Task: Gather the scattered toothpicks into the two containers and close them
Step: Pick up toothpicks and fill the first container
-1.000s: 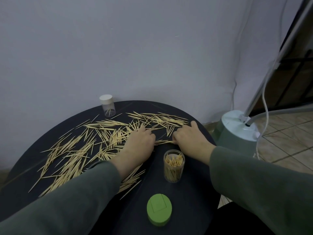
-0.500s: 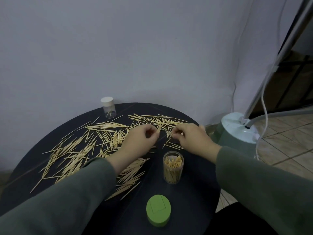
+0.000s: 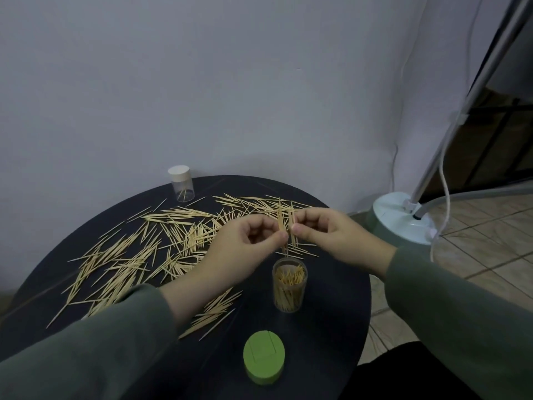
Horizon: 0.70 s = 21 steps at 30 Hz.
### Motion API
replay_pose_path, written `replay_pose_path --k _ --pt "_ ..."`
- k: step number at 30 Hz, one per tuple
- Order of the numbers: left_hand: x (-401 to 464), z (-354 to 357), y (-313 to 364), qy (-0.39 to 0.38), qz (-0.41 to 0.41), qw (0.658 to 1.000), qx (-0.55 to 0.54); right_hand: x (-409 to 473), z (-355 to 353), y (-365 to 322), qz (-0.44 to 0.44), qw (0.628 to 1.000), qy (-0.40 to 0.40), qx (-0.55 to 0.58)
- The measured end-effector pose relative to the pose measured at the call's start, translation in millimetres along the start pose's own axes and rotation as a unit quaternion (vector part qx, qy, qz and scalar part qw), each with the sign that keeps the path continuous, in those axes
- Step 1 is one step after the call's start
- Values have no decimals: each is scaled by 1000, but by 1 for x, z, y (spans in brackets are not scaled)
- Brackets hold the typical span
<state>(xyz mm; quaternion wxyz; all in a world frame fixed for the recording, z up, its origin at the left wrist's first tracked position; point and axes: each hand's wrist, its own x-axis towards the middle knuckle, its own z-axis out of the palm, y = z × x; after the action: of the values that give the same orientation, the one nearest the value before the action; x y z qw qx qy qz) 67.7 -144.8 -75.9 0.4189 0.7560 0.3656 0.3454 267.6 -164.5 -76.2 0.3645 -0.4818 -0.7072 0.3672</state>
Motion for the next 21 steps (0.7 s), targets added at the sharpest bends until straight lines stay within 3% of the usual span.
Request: replay_pose_path --k 6,12,21 --pt "-8 0 -9 -32 47 991 122 -7 -2 -1 3 994 -70 -87" --pt "-8 -1 -19 -68 6 986 152 -7 -5 3 15 987 -112 -113" --pt "-25 -4 -23 -101 54 962 246 -12 -12 2 40 983 -109 -141"
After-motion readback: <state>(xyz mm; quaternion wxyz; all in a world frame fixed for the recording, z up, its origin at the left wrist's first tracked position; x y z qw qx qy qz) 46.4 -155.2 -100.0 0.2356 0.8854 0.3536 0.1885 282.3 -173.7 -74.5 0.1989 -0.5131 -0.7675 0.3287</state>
